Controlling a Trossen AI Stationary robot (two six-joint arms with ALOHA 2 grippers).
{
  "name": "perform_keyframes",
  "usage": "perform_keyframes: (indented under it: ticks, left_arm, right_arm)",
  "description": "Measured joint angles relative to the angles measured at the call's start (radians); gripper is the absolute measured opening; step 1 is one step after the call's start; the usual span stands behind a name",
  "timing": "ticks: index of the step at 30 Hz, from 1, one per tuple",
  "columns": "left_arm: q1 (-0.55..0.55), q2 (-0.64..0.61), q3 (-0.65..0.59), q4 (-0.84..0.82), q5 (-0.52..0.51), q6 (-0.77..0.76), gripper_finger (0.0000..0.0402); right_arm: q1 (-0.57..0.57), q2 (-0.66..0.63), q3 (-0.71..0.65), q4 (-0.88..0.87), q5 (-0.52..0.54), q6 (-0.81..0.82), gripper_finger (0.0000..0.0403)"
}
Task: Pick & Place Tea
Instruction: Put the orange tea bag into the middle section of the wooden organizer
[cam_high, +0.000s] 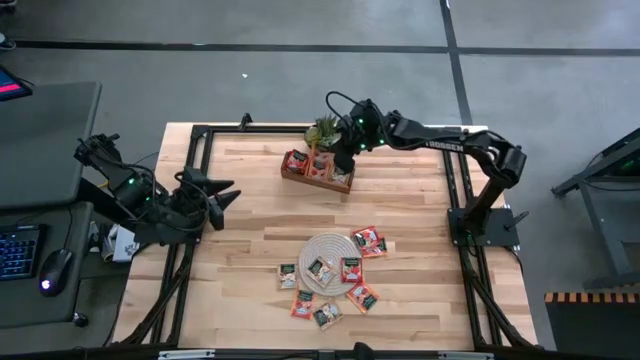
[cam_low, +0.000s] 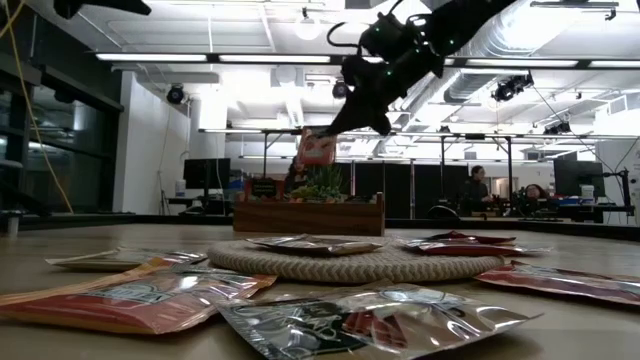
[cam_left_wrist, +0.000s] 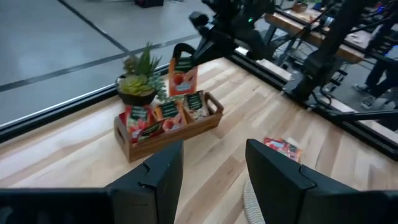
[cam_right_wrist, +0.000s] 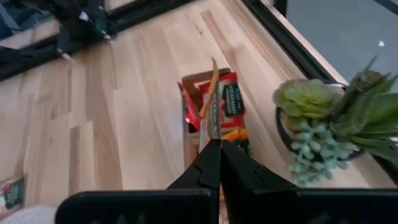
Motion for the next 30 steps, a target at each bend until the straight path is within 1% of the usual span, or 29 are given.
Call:
perform_keyframes:
  ticks: [4, 7, 15, 19, 25, 27, 30]
  left_arm:
    - [0.0, 0.0, 0.0, 0.005, 0.013, 0.01, 0.0172]
    - [0.0, 0.0, -0.001, 0.014, 0.039, 0.035, 0.0172]
    - [0.0, -0.038, -0.099, 0.232, 0.108, 0.177, 0.0172]
    - [0.0, -0.079, -0.154, 0.319, 0.143, 0.207, 0.0172]
    - [0.0, -0.147, -0.241, 0.488, 0.202, 0.31, 0.0172]
    - [0.0, -0.163, -0.258, 0.523, 0.201, 0.324, 0.0172]
    - [0.001, -0.182, -0.274, 0.522, 0.197, 0.324, 0.0172]
  right_arm:
    - [0.0, 0.006, -0.04, 0.052, -0.003, 0.013, 0.0]
    - [-0.001, 0.024, -0.043, 0.061, -0.003, 0.025, 0.0]
    - [-0.001, 0.098, 0.005, 0.052, -0.003, 0.034, 0.0]
    - [-0.003, 0.106, 0.007, 0.026, -0.002, 0.033, 0.0]
    - [-0.008, 0.106, 0.007, 0.026, 0.0, 0.035, 0.0]
    - [-0.008, 0.111, 0.008, 0.027, 0.004, 0.035, 0.0]
    - [-0.007, 0.129, 0.008, 0.027, 0.003, 0.051, 0.0]
